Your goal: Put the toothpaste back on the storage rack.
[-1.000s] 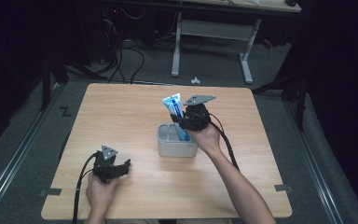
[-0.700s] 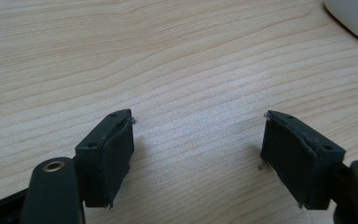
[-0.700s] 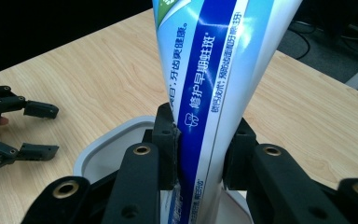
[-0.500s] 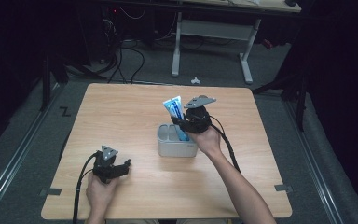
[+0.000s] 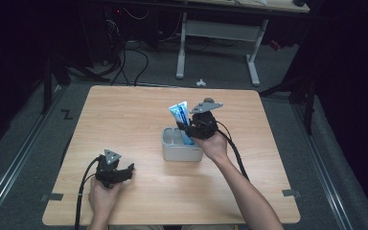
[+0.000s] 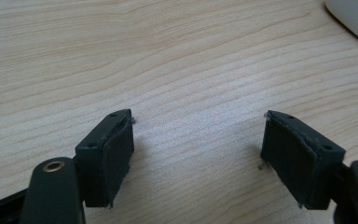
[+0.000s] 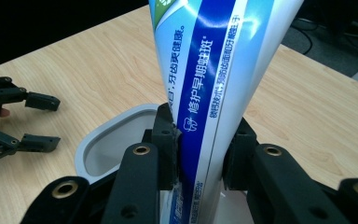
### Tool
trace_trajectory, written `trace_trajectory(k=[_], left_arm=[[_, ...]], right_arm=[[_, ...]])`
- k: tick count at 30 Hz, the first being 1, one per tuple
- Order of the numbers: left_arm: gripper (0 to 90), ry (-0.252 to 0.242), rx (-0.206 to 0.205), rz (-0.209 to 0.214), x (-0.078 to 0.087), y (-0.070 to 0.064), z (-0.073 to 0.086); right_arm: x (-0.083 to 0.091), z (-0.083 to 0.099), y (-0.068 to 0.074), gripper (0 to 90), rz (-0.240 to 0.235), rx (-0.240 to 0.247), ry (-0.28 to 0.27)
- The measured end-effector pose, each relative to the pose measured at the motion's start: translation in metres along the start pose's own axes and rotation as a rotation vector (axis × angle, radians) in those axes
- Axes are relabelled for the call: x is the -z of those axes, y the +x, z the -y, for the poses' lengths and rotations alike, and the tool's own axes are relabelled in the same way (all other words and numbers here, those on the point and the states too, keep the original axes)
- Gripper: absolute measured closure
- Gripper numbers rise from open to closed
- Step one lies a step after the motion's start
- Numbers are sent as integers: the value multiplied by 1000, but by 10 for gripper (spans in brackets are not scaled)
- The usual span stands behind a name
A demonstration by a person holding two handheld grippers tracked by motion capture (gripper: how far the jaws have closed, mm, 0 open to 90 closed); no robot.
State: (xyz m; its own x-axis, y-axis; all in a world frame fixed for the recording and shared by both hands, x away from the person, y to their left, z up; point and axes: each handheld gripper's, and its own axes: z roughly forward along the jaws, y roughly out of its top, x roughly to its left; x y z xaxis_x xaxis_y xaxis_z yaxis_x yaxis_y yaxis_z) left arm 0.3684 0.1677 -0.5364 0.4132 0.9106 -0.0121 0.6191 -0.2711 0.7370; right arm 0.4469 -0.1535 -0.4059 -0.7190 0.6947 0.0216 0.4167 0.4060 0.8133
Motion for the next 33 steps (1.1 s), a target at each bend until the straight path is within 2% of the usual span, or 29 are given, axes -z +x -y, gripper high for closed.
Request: trace_trajectory(k=[8,33], left_arm=[[256,-2,0,-2,0,0,0],[256,-2,1,-2,0,0,0]], right_arm=[[0,3,4,714,0,17,3],[-7,14,6,707,-3,24,37]])
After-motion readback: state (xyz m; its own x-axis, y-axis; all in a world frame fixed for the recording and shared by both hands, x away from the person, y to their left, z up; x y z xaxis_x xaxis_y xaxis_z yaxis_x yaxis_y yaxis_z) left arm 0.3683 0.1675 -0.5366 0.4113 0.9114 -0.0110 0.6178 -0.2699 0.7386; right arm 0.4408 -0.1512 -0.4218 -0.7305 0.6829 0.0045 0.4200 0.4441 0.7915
